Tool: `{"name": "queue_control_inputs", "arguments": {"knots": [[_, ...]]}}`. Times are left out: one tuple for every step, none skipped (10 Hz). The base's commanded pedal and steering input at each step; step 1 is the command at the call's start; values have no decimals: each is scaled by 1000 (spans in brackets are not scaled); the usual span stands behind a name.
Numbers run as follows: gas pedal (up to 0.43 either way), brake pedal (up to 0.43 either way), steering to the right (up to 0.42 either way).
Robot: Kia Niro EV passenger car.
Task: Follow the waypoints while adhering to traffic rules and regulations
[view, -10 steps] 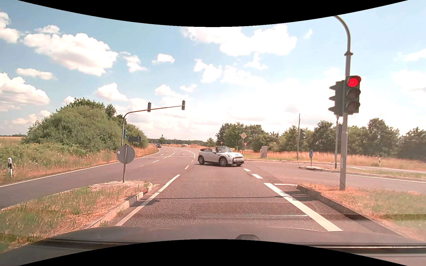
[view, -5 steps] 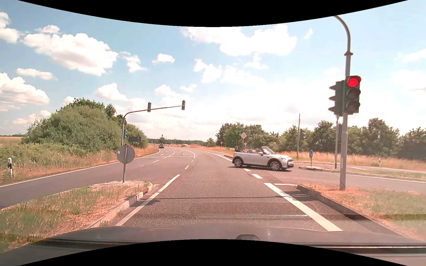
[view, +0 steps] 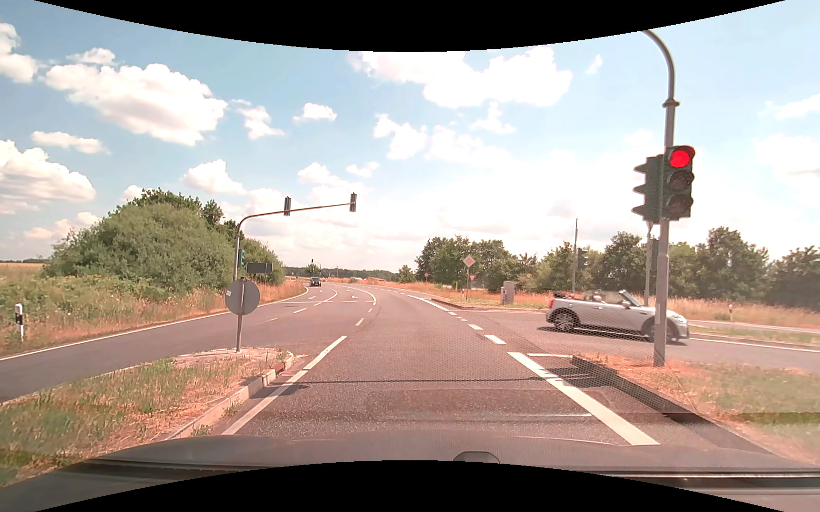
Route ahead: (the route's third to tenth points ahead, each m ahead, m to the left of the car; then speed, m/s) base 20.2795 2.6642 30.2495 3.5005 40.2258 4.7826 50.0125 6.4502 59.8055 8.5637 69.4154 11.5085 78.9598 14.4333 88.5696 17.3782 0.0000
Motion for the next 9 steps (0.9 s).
{"name": "queue_control_inputs", "arguments": {"knots": [[0,323,-42],[0,329,-42],[0,323,-42],[0,329,-42],[0,323,-42],[0,323,-42],[0,329,-42],[0,329,-42],[0,329,-42]]}}
